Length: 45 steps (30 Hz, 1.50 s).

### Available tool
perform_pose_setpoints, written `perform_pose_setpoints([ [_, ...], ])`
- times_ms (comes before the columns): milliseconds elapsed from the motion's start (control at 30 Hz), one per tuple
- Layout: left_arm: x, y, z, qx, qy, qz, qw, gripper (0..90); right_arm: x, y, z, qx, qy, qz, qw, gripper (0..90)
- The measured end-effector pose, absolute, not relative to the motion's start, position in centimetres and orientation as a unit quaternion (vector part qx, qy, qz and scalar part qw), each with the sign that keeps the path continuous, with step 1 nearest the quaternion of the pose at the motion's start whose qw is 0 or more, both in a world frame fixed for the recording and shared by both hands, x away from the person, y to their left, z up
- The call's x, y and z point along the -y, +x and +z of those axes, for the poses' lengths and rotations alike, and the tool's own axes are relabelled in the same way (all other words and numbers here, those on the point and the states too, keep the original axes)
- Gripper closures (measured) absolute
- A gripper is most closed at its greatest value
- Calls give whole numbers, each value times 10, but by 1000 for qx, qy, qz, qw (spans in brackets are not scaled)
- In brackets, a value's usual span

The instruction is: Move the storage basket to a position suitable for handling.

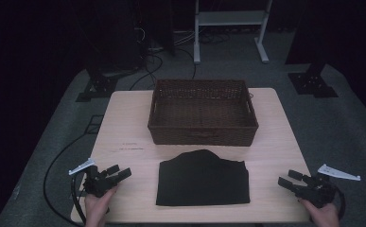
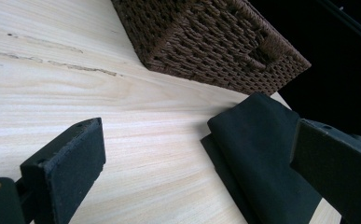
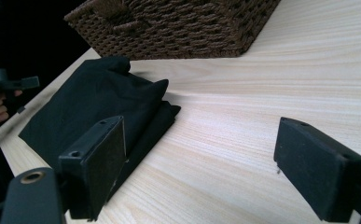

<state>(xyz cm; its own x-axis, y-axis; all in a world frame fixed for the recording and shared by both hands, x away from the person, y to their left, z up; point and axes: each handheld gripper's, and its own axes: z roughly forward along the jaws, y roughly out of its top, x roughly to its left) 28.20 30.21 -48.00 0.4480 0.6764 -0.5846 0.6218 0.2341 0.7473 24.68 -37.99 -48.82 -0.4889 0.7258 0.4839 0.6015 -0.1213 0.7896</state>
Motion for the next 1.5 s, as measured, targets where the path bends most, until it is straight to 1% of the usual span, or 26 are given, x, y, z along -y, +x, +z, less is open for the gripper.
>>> perform_pose_setpoints([
  [100,-299,283,-480,-523,621,24,583,23,381,247,-488,-649,507,565,46,157],
  [333,-295,284,-482,-519,621,15,588,24,378,248,-483,-637,511,575,45,157],
  [467,-292,284,-482,-515,622,12,589,23,372,248,-479,-640,509,574,47,157],
  [900,-269,286,-482,-505,630,-6,590,23,347,258,-473,-661,498,561,30,157],
  [1100,-261,285,-481,-501,631,-5,592,24,341,259,-471,-661,499,559,26,157],
  [1500,-250,283,-482,-506,631,-15,588,24,323,266,-470,-676,492,549,17,157],
])
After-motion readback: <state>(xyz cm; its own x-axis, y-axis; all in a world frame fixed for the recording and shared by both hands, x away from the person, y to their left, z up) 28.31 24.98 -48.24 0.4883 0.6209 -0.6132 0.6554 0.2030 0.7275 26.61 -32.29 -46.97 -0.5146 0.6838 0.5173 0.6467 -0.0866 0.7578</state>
